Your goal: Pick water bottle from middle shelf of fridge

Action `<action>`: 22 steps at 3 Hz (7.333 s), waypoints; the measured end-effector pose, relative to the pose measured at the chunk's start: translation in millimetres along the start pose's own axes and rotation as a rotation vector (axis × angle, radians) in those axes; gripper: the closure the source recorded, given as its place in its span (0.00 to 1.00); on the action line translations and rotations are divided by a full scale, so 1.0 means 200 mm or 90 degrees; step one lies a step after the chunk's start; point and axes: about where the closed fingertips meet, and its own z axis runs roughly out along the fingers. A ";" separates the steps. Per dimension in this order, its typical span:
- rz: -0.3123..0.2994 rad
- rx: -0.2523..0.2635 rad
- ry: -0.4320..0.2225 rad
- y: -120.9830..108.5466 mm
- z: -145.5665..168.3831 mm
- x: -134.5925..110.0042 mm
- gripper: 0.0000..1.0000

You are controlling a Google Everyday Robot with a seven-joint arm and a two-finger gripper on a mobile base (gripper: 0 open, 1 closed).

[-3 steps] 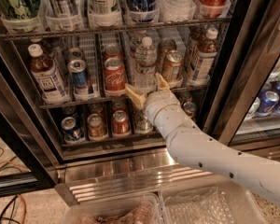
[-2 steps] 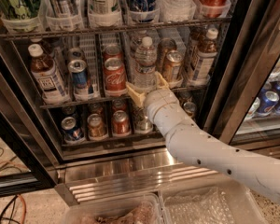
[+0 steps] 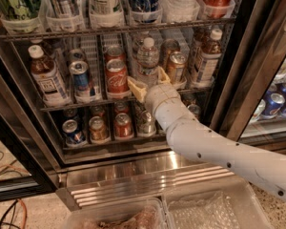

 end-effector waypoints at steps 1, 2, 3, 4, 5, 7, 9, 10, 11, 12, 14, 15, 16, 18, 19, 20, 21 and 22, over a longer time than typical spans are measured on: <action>0.000 -0.004 0.002 0.01 0.02 0.00 0.55; 0.000 -0.003 0.015 0.01 0.04 0.02 0.78; 0.004 0.000 0.033 0.00 0.04 0.04 0.99; 0.006 0.002 0.044 0.00 0.04 0.04 1.00; 0.009 0.006 0.054 0.01 0.03 0.04 1.00; 0.013 0.016 0.049 -0.02 0.00 -0.03 1.00; 0.011 0.024 0.029 -0.05 -0.02 -0.10 1.00; 0.010 0.028 0.015 -0.05 -0.04 -0.15 1.00; 0.010 0.028 0.014 -0.05 -0.04 -0.14 1.00; -0.001 0.030 -0.001 -0.06 -0.06 -0.19 1.00; -0.006 0.021 -0.007 -0.03 -0.09 -0.21 1.00; -0.013 0.008 -0.010 0.01 -0.12 -0.24 1.00; -0.014 0.008 -0.010 0.01 -0.12 -0.23 1.00; -0.017 0.003 -0.016 0.02 -0.14 -0.23 1.00; -0.017 0.003 -0.016 0.02 -0.14 -0.23 1.00; -0.014 -0.005 -0.026 0.05 -0.15 -0.25 1.00; -0.007 -0.041 -0.024 0.16 -0.22 -0.22 1.00; -0.007 -0.044 -0.024 0.17 -0.22 -0.21 1.00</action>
Offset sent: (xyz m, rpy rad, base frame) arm 0.0085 0.0026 -0.0089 -0.0182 0.0488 -0.0052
